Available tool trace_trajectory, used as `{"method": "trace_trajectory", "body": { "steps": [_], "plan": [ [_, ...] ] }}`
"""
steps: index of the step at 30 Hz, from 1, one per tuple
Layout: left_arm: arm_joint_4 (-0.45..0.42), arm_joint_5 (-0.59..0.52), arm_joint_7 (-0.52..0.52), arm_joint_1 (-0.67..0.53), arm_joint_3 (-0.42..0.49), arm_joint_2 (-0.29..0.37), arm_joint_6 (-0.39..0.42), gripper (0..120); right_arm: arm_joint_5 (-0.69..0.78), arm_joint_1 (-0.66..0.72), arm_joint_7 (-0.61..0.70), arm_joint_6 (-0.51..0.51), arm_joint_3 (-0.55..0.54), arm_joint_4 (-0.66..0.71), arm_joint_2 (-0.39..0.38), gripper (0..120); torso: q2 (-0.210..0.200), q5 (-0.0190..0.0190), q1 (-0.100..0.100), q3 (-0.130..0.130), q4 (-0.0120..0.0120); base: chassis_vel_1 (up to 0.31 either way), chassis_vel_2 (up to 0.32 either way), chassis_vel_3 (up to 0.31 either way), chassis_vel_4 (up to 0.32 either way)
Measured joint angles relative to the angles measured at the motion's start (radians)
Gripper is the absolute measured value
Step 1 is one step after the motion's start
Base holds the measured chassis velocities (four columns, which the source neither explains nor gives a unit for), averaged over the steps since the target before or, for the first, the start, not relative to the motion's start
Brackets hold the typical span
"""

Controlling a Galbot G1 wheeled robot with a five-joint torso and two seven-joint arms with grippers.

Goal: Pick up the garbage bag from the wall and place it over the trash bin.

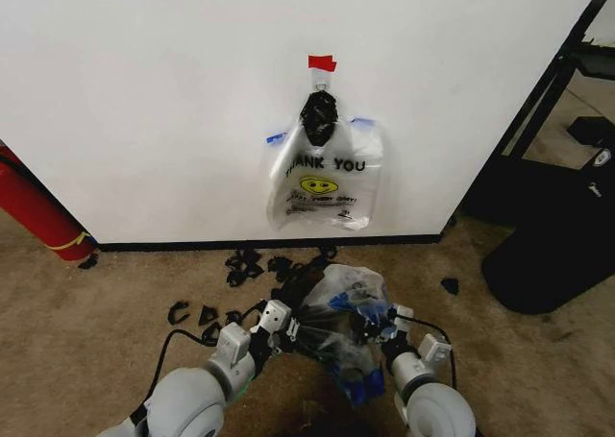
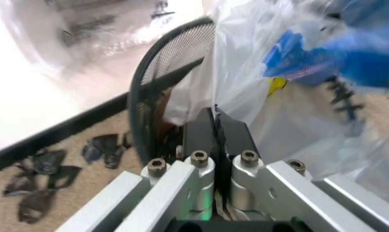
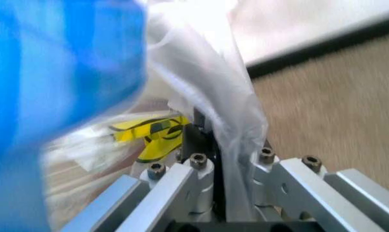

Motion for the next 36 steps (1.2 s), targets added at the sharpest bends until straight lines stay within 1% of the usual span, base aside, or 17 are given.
{"method": "trace_trajectory", "body": {
  "steps": [3, 4, 6, 9, 14, 19, 21, 22, 25, 27, 28, 29, 32, 33, 34, 35, 36],
  "plan": [
    [0.0, 0.013, -0.004, 0.007, -0.015, 0.002, -0.004, 0, -0.022, -0.003, -0.075, 0.016, 0.032, -0.002, -0.021, 1, 0.0, -0.0001, 0.0, 0.0, 0.0, 0.0, 0.0, 0.0, 0.0],
    [0.002, 0.021, -0.015, 0.01, -0.034, 0.005, -0.011, 0, -0.032, -0.004, -0.142, 0.031, 0.064, -0.003, -0.043, 1, 0.0, 0.0, 0.0, 0.0, 0.0, 0.0, 0.0, 0.0, 0.0],
    [0.009, 0.025, -0.021, 0.012, -0.052, 0.008, -0.019, 0, -0.033, -0.005, -0.192, 0.035, 0.091, -0.003, -0.061, 1, 0.0, 0.0, 0.0, 0.0, 0.0001, 0.0, 0.0, 0.0, 0.0],
    [0.019, 0.029, -0.022, 0.013, -0.065, 0.009, -0.025, 0, -0.03, -0.007, -0.23, 0.035, 0.118, -0.003, -0.075, 1, 0.0, 0.0001, 0.0, 0.0, 0.0, 0.0, 0.0, 0.0, 0.0],
    [0.086, 0.059, -0.02, 0.011, -0.111, 0.002, -0.073, 0, 0.013, -0.008, -0.333, -0.01, 0.19, -0.014, -0.113, 1, 0.0, 0.0, 0.0, 0.0, 0.0001, 0.0, 0.0, 0.0, 0.0],
    [0.134, 0.086, -0.018, 0.0, -0.126, -0.01, -0.118, 0, 0.024, -0.008, -0.409, -0.023, 0.208, -0.032, -0.126, 1, 0.0, -0.0001, 0.0, 0.0, 0.0, 0.0, 0.0, 0.0, 0.0],
    [0.154, 0.108, -0.009, -0.002, -0.125, -0.016, -0.153, 0, 0.033, -0.002, -0.421, -0.025, 0.209, -0.037, -0.125, 1, 0.0, -0.0001, 0.0, 0.0, 0.0, 0.0, 0.0, 0.0, 0.0],
    [0.154, 0.108, -0.009, -0.002, -0.125, -0.016, -0.153, 0, 0.033, -0.002, -0.421, -0.025, 0.209, -0.037, -0.125, 1, 0.0, -0.0001, 0.0, 0.0, 0.0, 0.0, 0.0, 0.0, 0.0],
    [0.17, 0.131, 0.016, 0.006, -0.114, -0.021, -0.215, 0, 0.047, 0.014, -0.41, -0.023, 0.198, -0.041, -0.112, 1, 0.0, -0.0001, 0.0, 0.0, 0.0, 0.0, 0.0, 0.0, 0.0],
    [0.18, 0.181, 0.058, 0.014, -0.107, -0.028, -0.296, 8, 0.053, 0.027, -0.369, -0.019, 0.178, -0.044, -0.092, 1, 0.0, -0.0002, 0.0, 0.0, 0.0002, 0.0, 0.0, 0.0, 0.0],
    [0.18, 0.181, 0.058, 0.014, -0.107, -0.028, -0.296, 8, 0.053, 0.027, -0.369, -0.019, 0.178, -0.044, -0.092, 1, 0.0, -0.0002, 0.0, 0.0, 0.0002, 0.0, 0.0, 0.0, 0.0],
    [0.184, 0.201, 0.071, 0.014, -0.107, -0.028, -0.323, 11, 0.054, 0.029, -0.357, -0.017, 0.174, -0.045, -0.087, 1, 0.0, -0.0001, 0.0, 0.0, 0.0002, 0.0, 0.0, 0.0, 0.0],
    [0.203, 0.348, 0.143, 0.015, -0.123, -0.025, -0.473, 24, 0.061, 0.042, -0.288, -0.012, 0.156, -0.048, -0.066, 1, 0.0, -0.0002, 0.0, 0.0, -0.0001, 0.0, 0.0, 0.0, 0.0],
    [0.204, 0.369, 0.149, 0.015, -0.127, -0.025, -0.493, 26, 0.062, 0.044, -0.283, -0.011, 0.155, -0.049, -0.064, 1, 0.0, -0.0001, 0.0, 0.0, -0.0001, 0.0, 0.0, 0.0, 0.0],
    [0.207, 0.454, 0.171, 0.021, -0.149, -0.025, -0.577, 34, 0.067, 0.054, -0.257, -0.006, 0.147, -0.052, -0.055, 1, 0.0, -0.0001, 0.0, 0.0, 0.0001, 0.0, 0.0, 0.0, 0.0],
    [0.208, 0.482, 0.177, 0.022, -0.158, -0.025, -0.611, 38, 0.071, 0.058, -0.246, -0.004, 0.144, -0.052, -0.052, 1, 0.0, -0.0002, 0.0, 0.0, 0.0002, 0.0, 0.0, 0.0, 0.0],
    [0.208, 0.482, 0.177, 0.022, -0.158, -0.025, -0.611, 38, 0.071, 0.058, -0.246, -0.004, 0.144, -0.052, -0.052, 1, 0.0, -0.0002, 0.0, 0.0, 0.0002, 0.0, 0.0, 0.0, 0.0]
  ]
}}
